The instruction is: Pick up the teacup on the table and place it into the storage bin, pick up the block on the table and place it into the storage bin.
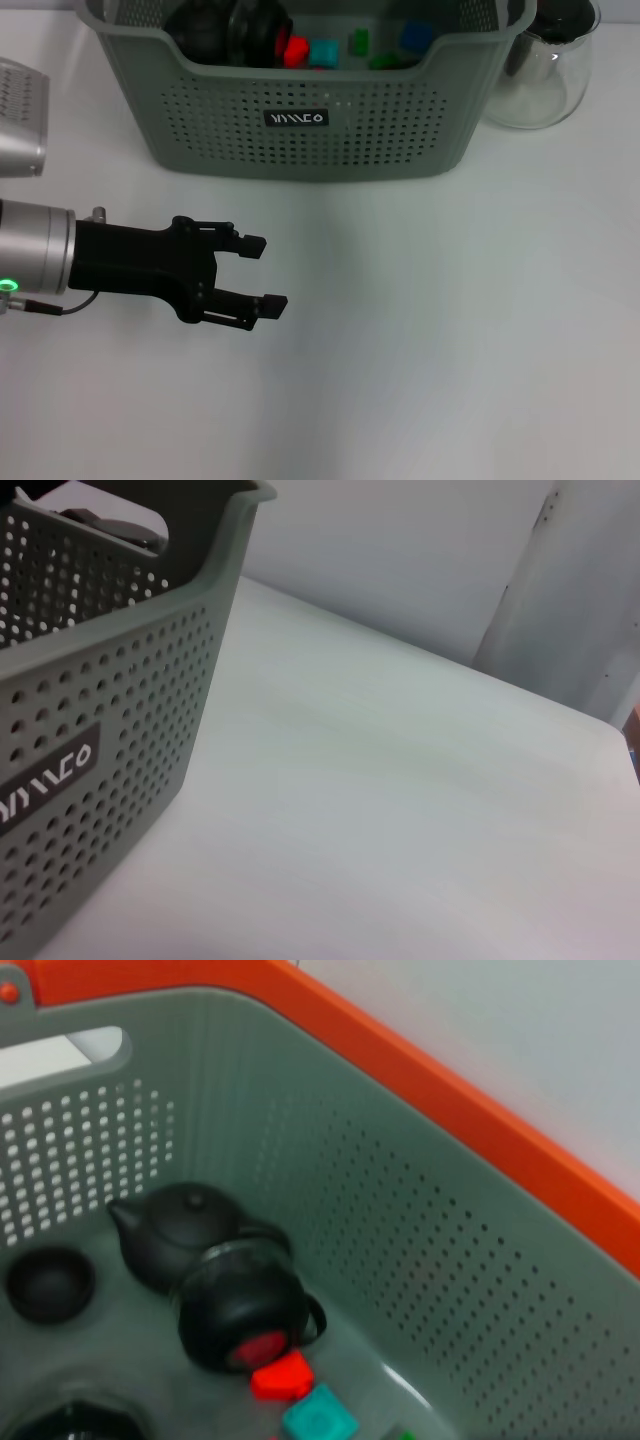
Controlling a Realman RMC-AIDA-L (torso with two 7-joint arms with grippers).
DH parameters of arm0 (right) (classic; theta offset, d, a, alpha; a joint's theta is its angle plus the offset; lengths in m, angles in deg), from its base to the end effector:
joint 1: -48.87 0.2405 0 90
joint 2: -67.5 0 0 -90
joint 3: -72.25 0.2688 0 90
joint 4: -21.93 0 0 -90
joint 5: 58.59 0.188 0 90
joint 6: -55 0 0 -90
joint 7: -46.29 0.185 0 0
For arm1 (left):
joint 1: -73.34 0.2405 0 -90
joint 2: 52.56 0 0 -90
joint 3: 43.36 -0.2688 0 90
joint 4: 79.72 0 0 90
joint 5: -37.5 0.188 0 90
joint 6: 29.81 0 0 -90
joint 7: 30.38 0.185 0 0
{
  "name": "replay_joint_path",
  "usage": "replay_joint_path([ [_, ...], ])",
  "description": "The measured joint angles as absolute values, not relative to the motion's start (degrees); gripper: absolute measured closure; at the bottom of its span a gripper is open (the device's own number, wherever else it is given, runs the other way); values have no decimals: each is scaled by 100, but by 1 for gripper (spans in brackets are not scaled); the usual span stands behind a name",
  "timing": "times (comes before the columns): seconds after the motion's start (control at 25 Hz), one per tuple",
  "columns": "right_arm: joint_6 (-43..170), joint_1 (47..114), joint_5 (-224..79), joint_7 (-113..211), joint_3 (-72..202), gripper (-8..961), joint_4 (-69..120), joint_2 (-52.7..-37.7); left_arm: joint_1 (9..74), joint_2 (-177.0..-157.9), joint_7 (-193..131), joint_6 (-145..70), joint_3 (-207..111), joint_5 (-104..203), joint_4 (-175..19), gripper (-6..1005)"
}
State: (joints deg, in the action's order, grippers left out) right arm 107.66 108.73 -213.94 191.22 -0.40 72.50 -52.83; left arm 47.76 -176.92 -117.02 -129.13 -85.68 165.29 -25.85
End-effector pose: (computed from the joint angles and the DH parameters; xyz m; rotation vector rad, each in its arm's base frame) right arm 0.1030 0.4932 -0.0564 -2.3638 0.5140 -0.1364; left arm -0.2466 0.2823 -0.0573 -2.9490 -0.6462 -0.4500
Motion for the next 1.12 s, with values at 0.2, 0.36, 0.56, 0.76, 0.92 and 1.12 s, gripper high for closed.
replay_joint_path([
  [0.2, 11028, 10706, -20735, 18896, 270, 361, 7694, -5253, 4776, -17688, -11704, -12983, -8553, 16472, -2585, 152],
  [0.36, 11644, 10251, -19348, 18044, 586, 347, 8365, -5212, 4776, -17678, -11685, -13144, -8378, 16458, -2585, 152],
  [0.56, 12626, 9568, -17540, 16969, 1190, 330, 8832, -5163, 4816, -17659, -11537, -13440, -8023, 16280, -2585, 152],
  [0.76, 13820, 8991, -16309, 15865, 1568, 247, 8566, -5063, 4860, -17657, -11423, -13693, -7716, 16151, -2600, 152],
  [0.92, 14575, 8590, -16130, 14862, 1645, 131, 8108, -5020, 4888, -17657, -11421, -13716, -7585, 16145, -2668, 152],
  [1.12, 14809, 8387, -16364, 14001, 1645, 28, 7133, -5003, 4914, -17664, -11343, -13625, -7543, 16145, -2777, 152],
])
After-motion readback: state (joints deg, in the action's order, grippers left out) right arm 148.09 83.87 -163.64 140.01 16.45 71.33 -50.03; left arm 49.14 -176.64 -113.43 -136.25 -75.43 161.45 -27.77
